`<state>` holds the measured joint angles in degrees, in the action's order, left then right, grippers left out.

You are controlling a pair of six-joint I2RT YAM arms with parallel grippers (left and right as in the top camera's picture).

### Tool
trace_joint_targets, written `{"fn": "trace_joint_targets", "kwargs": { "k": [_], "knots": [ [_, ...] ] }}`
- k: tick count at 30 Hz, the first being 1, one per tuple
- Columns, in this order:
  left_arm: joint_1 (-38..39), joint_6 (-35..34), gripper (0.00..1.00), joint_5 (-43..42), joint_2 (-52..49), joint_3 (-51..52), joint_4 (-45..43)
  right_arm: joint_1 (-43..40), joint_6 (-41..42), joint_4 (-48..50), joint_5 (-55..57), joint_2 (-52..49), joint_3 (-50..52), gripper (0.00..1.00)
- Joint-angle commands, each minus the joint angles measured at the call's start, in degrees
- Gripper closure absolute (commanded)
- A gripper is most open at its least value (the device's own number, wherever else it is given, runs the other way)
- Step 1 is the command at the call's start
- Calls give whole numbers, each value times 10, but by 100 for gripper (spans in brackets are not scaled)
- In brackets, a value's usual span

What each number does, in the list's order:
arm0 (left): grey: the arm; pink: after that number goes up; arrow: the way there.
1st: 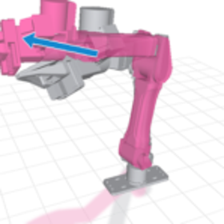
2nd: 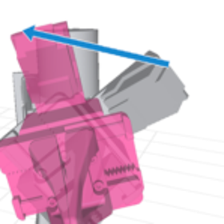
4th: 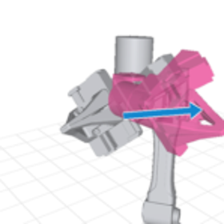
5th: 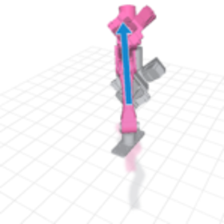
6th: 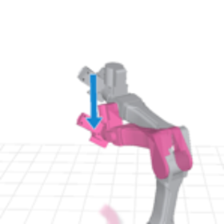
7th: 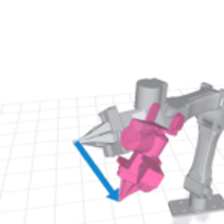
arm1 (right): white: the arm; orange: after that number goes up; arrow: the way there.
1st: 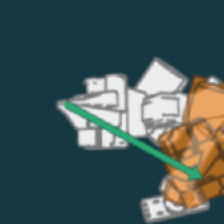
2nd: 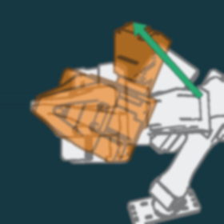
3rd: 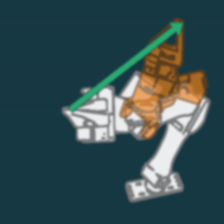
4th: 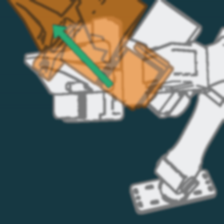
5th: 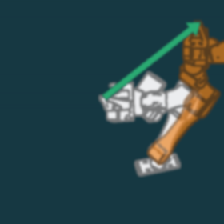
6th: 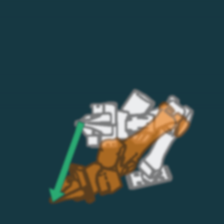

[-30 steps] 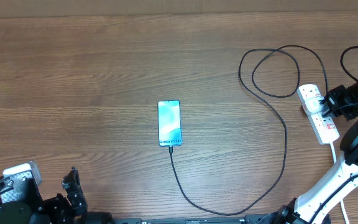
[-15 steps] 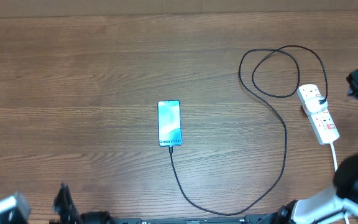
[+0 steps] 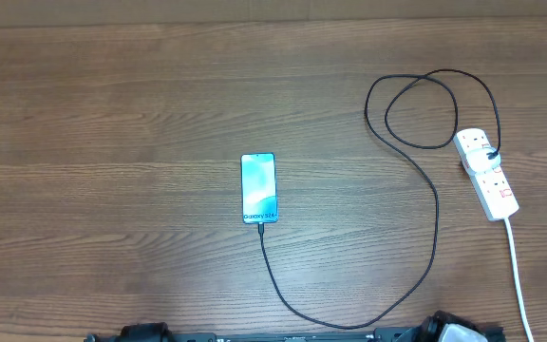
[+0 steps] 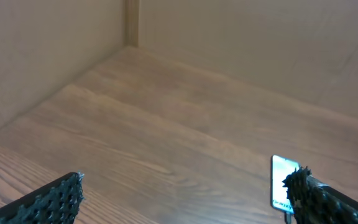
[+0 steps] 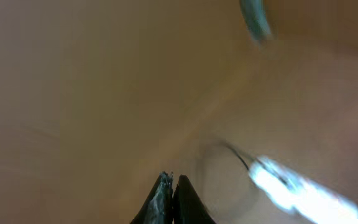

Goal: Plug charger to phone and switch on socket
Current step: 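Lift the right gripper up and away from the power strip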

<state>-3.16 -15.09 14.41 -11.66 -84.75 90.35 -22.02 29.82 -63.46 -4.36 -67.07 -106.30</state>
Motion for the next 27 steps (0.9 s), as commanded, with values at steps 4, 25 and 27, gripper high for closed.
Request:
{"fn": "trace_joint_targets", "kwargs": {
  "k": [4,25,27],
  "knots": [
    [2,-5,0,8,49,-1,-1,3,16,145,-72,56,-11,96],
    [24,-5,0,14,114,-12,54,64,-104,207,37,221,41,96],
    [24,-5,0,14,114,-12,59,56,-104,221,37,263,64,96]
  ]
}}
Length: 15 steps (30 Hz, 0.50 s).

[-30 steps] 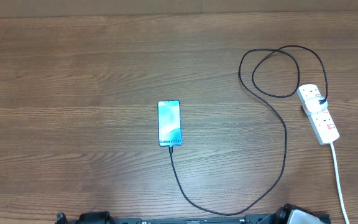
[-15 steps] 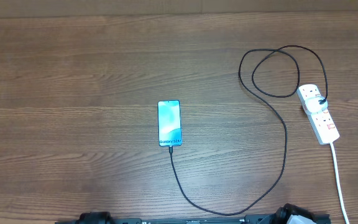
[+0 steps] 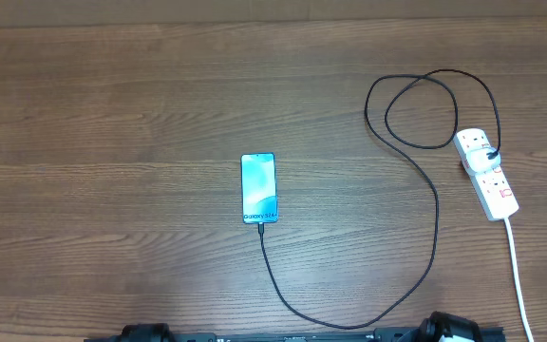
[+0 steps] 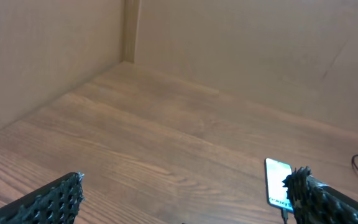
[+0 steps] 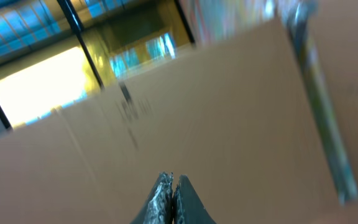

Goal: Plug charger to phone and switch on socket
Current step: 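Lift the right gripper up and away from the power strip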

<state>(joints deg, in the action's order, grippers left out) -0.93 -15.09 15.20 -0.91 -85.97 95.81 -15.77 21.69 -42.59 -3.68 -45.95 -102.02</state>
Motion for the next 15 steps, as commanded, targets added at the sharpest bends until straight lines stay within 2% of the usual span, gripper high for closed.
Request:
{"fn": "trace_joint_targets", "kwargs": {
  "k": [1,8,12,15],
  "knots": [
    [2,-5,0,7,6,0,9,-11,-23,19,30,76,33,96],
    [2,-5,0,6,6,0,10,-33,-29,36,20,179,65,93],
    [2,-5,0,6,6,0,10,0,-33,38,9,202,65,93],
    [2,-5,1,6,6,0,10,28,-70,40,11,221,64,93]
  ]
}}
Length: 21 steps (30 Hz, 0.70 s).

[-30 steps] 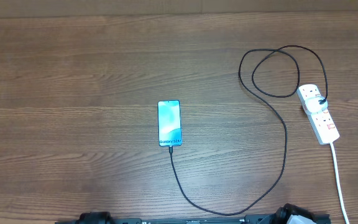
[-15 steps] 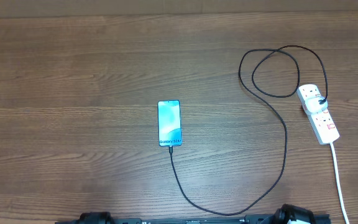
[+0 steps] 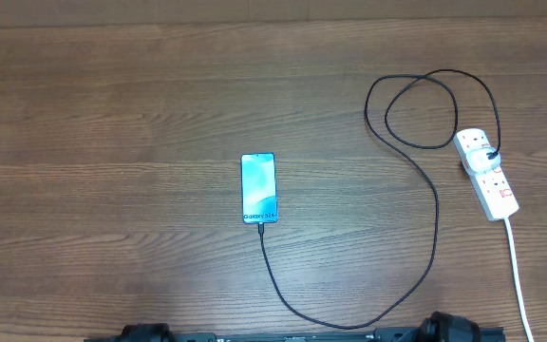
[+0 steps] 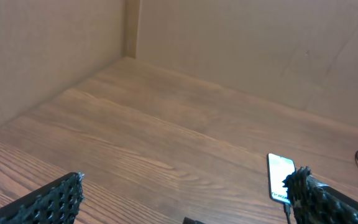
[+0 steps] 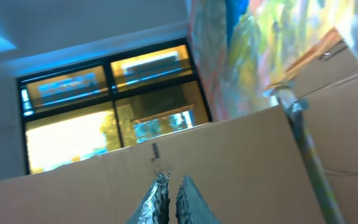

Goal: Plug charger to phone and switch on socket
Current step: 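Lift the right gripper up and away from the power strip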

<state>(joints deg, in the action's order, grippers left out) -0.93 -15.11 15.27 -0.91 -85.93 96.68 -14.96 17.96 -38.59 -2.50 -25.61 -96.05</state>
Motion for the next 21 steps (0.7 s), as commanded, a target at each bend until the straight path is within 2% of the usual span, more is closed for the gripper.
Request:
{"fn": "trace_joint_targets", "kwargs": {
  "k": [1,11,21],
  "knots": [
    [2,-5,0,6,6,-1,1,33,-41,1,1,26,4,93],
    [2,-5,0,6,6,-1,1,110,-97,2,14,120,5,93],
    [2,-5,0,6,6,-1,1,132,-136,5,64,215,5,90]
  ]
}}
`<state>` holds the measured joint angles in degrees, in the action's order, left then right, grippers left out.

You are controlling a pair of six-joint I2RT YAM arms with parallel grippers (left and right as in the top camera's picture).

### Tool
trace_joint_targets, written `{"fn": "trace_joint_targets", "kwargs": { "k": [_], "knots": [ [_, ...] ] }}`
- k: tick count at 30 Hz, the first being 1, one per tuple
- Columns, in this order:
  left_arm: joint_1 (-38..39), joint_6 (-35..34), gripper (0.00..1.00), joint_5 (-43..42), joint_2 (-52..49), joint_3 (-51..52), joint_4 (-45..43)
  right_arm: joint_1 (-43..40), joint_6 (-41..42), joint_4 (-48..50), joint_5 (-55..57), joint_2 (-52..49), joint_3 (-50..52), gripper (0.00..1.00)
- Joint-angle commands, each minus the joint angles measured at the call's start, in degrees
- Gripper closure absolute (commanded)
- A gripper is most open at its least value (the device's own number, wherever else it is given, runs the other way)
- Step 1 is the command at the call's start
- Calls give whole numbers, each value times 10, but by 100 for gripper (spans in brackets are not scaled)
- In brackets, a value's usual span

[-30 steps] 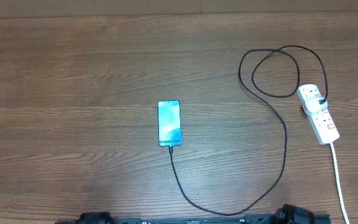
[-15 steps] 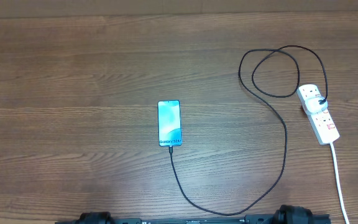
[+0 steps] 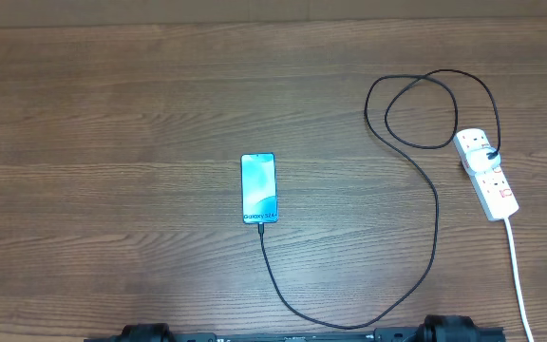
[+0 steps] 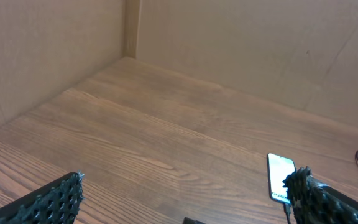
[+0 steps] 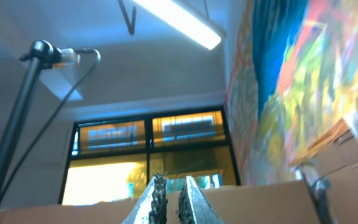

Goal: Plug charger to phone and switch on socket
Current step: 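Lift the right gripper up and away from the power strip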

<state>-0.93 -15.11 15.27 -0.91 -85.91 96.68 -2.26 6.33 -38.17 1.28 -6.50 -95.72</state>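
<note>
The phone (image 3: 259, 188) lies screen up and lit at the table's middle; it also shows at the right of the left wrist view (image 4: 281, 177). A black cable (image 3: 436, 218) is plugged into its near end and loops round to a white charger plug (image 3: 480, 160) seated in the white power strip (image 3: 487, 176) at the right. My left gripper (image 4: 185, 199) hangs wide open near the front edge, left of the phone. My right gripper (image 5: 171, 186) points up at a ceiling and window, with a narrow gap between its fingers and nothing in it.
Cardboard walls (image 4: 241, 43) enclose the table at the back and left. The strip's white lead (image 3: 518, 275) runs off the front edge at the right. Only the arm bases (image 3: 449, 330) show at the overhead view's bottom edge.
The right wrist view has tilted higher, from the cardboard wall's top and a window to a ceiling light. Its fingers stand slightly further apart. The left gripper, phone and cable are unchanged.
The right gripper was shut over the table near the power strip, a dark blur at the overhead's right edge. Then it was out of the overhead view, facing the cardboard wall, then the window, now the ceiling. The phone stayed plugged in and lit throughout.
</note>
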Motion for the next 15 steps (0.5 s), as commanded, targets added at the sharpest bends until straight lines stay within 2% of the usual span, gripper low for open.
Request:
{"fn": "trace_joint_targets", "kwargs": {
  "k": [1,9,11,13,14,15],
  "knots": [
    [2,-5,0,6,6,-1,1,8,-20,2,38,33,1,90],
    [2,-5,0,6,6,-1,1,18,-36,4,101,62,-15,89],
    [2,-5,0,6,6,-1,1,18,-36,4,103,62,-20,86],
    [2,-5,0,6,6,-1,1,18,-33,8,101,62,-18,75],
    [2,-5,0,6,6,-1,1,18,-29,16,100,62,-14,62],
    [2,-5,0,6,6,-1,1,18,-13,31,100,62,-6,37]
  ]
}}
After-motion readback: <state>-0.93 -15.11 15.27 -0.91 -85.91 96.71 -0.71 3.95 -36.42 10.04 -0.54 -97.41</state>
